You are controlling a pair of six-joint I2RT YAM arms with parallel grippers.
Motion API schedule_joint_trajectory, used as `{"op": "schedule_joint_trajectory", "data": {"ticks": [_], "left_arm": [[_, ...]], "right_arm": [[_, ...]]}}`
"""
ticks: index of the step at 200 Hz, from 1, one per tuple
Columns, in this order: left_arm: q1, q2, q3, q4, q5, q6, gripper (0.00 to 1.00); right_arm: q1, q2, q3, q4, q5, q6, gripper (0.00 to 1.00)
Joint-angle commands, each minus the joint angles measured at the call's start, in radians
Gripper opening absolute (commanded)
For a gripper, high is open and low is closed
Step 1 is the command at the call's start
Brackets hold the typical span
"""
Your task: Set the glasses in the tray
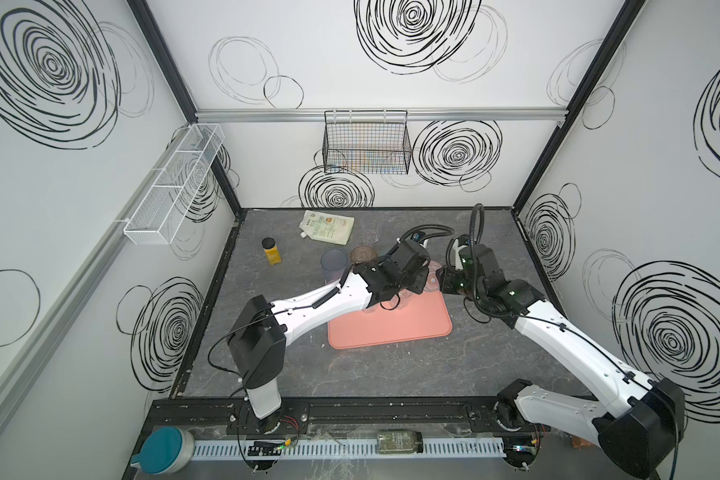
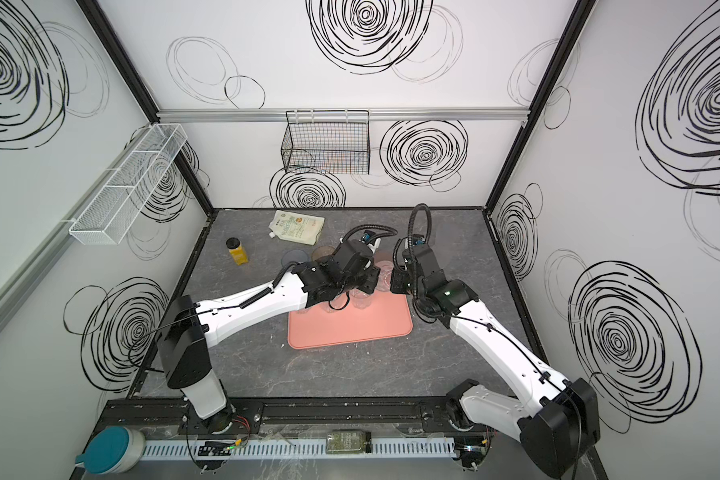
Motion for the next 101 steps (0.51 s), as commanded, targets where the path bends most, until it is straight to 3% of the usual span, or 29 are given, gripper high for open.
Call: {"op": "schedule_joint_trajectory", "data": {"ticks": [1,16,41,101], "left_arm": [[-0.001,0.002,0.041,0.093,0.047,-0.038,0.0],[-0.002,-0.003,0.037,0.099,0.059,-0.066,0.02],[0.013,-0.032,0.022,0.097,0.066,-0.06,0.2],[0.11,-0.215,-0.083,0.12,0.105,-0.051,0.48]], "right_arm": [[0.011,0.007,-0.02,0.029,0.122,-0.01,0.22],[0.01,0.01,-0.027,0.039,0.12,-0.018,0.16],[0.009,0.019,-0.021,0.037,0.107,-0.045,0.09],[-0.053,0.048,0.002,-0.004,0.054,-0.113,0.02]]}}
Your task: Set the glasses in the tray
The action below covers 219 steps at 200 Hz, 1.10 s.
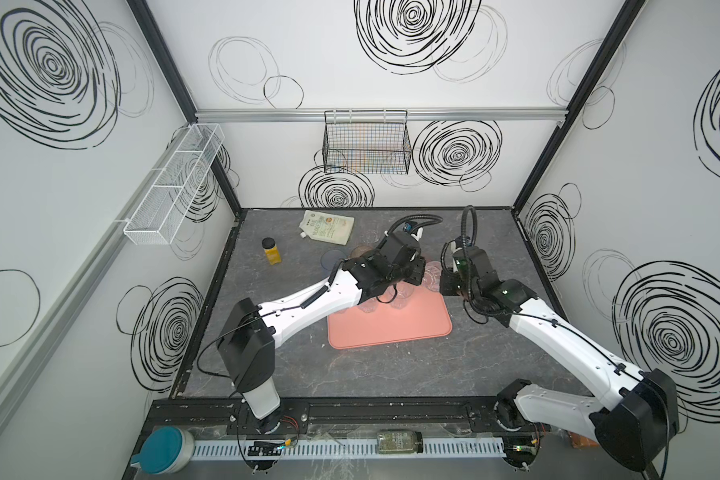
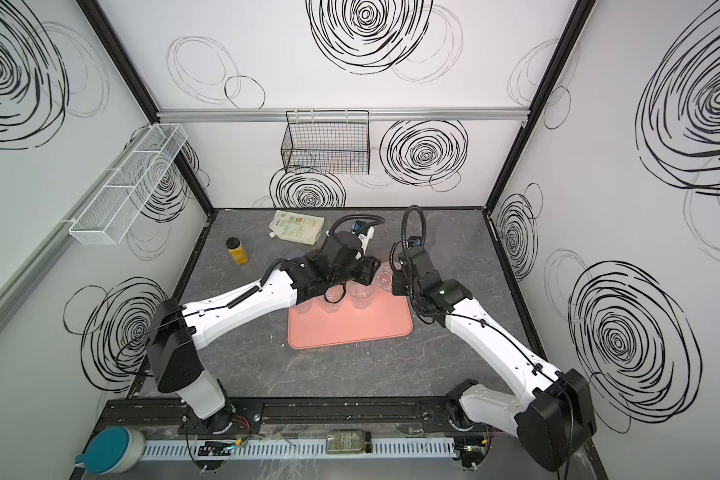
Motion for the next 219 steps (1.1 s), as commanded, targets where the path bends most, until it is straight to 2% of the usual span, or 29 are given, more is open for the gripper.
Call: {"op": "schedule_joint_trajectory", "data": {"ticks": [1,37,85,115,154,219], "left_arm": [[0.047,-0.137,-0.053,0.058,0.009,0.0,0.49],[0.161,-0.351,-0.256,0.116,0.029,0.032,0.57],[0.301,-0.623,-0.594,0.148,-0.129,0.116,0.7],[0.385,-0.739,-0.716,0.149,-0.16,0.146,0.77],[0.46,-0.792,-0.784,0.16,-0.118,0.137,0.79],[0.463,-0.776,-0.817,0.189,-0.1,0.116,0.79]], "right_arm": [[-0.038,0.016,0.023,-0.01,-0.011,-0.04,0.02],[-0.093,0.042,0.045,-0.063,-0.054,-0.102,0.02],[-0.102,0.15,0.069,-0.073,-0.097,-0.119,0.04],[-0.101,0.236,0.121,-0.085,-0.104,-0.115,0.05],[-0.101,0.381,0.201,-0.157,-0.105,-0.107,0.05],[-0.102,0.447,0.184,-0.12,-0.1,-0.115,0.06]]}}
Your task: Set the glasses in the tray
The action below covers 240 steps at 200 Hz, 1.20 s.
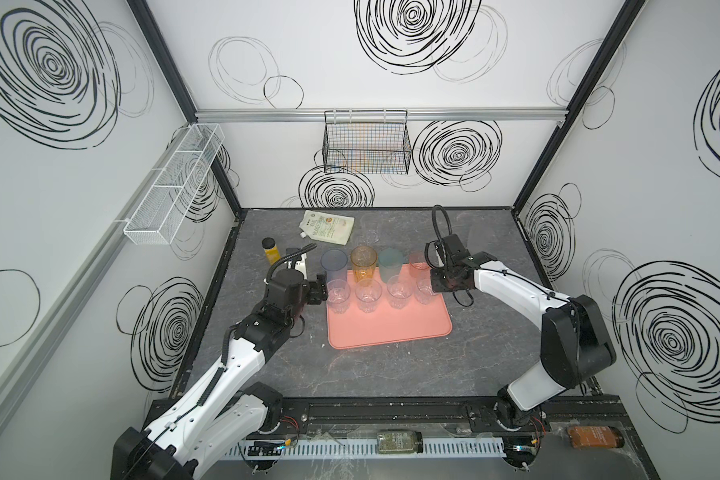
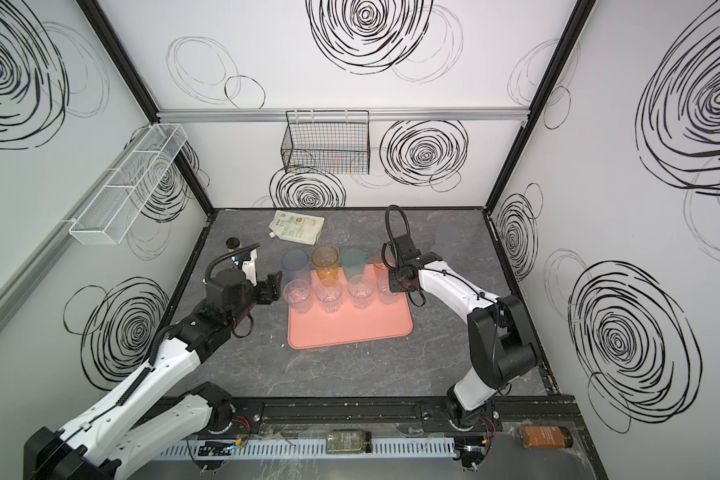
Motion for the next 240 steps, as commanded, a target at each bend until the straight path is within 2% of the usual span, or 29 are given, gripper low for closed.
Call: {"op": "schedule_joint_trajectory", "data": {"ticks": [1,67,90,115,155,174,193,197,206,217,240], "left_arm": [[0.007,0.008,-0.021,0.072,0.011,-0.005,0.79],[0.006,0.02,-0.03,0.086,0.007,-0.018,0.79],[0.007,0.027,-0.029,0.087,0.01,-0.02,0.79],[0.006,0.027,-0.028,0.085,-0.001,-0.021,0.79],[0.015,0.01,-0.019,0.045,-0.028,-0.007,0.81],[0.03,-0.014,-0.016,0.011,-0.06,0.005,0.84],[0.056,-0.044,-0.016,-0.01,-0.095,0.01,1.0],[0.066,-0.049,-0.016,-0.014,-0.098,0.005,0.96],[0.091,-0.063,-0.018,-0.015,-0.099,-0.014,0.96],[0.129,-0.078,-0.024,-0.017,-0.057,-0.024,0.96],[0.206,-0.104,-0.058,0.007,0.099,-0.032,0.96]], "right_arm": [[0.0,0.013,0.01,0.002,0.009,-0.004,0.06],[0.0,0.067,0.028,0.006,0.027,-0.001,0.16],[0.001,0.07,0.04,-0.004,0.04,0.001,0.26],[0.01,0.039,0.064,-0.031,0.047,0.005,0.37],[0.013,-0.047,0.132,-0.096,0.035,0.004,0.42],[-0.005,-0.086,0.162,-0.113,0.029,0.005,0.44],[-0.036,-0.118,0.168,-0.061,-0.003,0.009,0.45],[-0.043,-0.125,0.164,-0.04,-0.011,0.009,0.45],[-0.053,-0.137,0.149,0.016,-0.041,0.008,0.45],[-0.061,-0.146,0.131,0.09,-0.071,0.03,0.46],[-0.073,-0.095,0.15,0.194,-0.135,0.101,0.48]]}}
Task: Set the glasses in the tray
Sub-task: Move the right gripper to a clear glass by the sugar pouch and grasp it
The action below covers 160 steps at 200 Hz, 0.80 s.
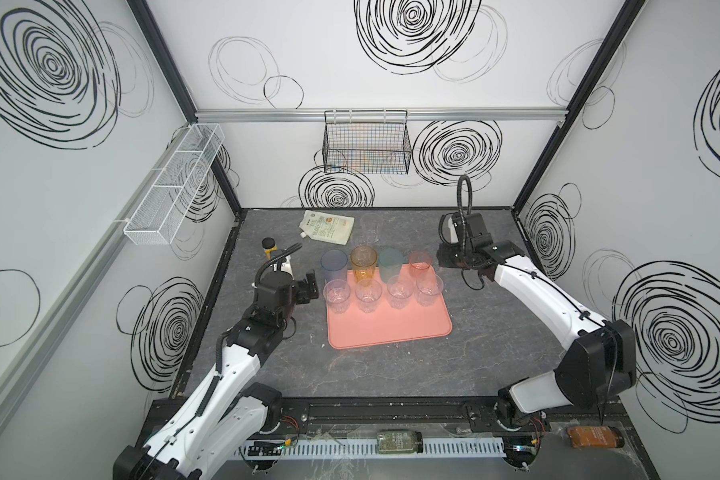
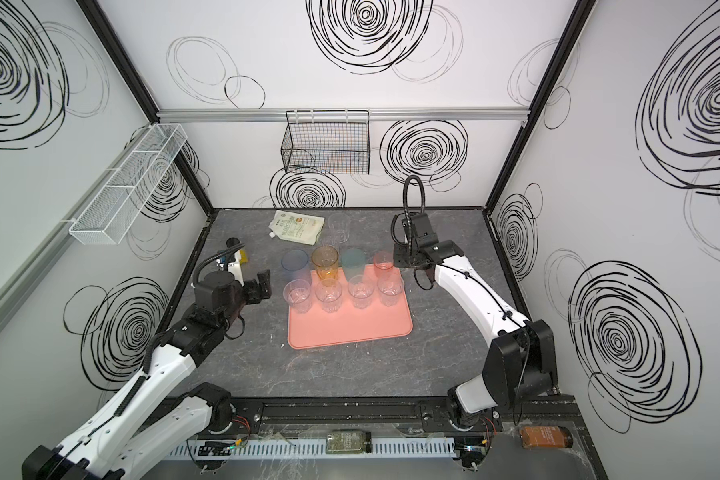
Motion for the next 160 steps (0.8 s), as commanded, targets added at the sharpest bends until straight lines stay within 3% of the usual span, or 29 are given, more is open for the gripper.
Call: {"op": "schedule_joint_trajectory", "data": {"ticks": [1,40,76,108,160], "left_arm": [[0.061,-0.029,-0.031,0.029,0.125,-0.023,0.96],[0.057,-0.049,-0.138,0.083,0.204,-0.172,0.98],[0.0,-0.103,-0.232,0.13,0.099,-0.288,0.96],[-0.042,-0.084,-0.261,0.151,0.016,-0.3,0.96],[-0.057,-0.02,-0.276,0.194,0.036,-0.307,0.96]], "right_arm": [[-0.008,0.042,0.009,0.145,-0.078,0.075,0.48],[0.001,0.249,0.137,0.29,-0.186,0.197,0.51],[0.048,0.454,0.308,0.338,-0.193,0.228,0.56],[0.064,0.622,0.452,0.381,-0.213,0.263,0.58],[0.072,0.867,0.697,0.398,-0.191,0.274,0.59]]}}
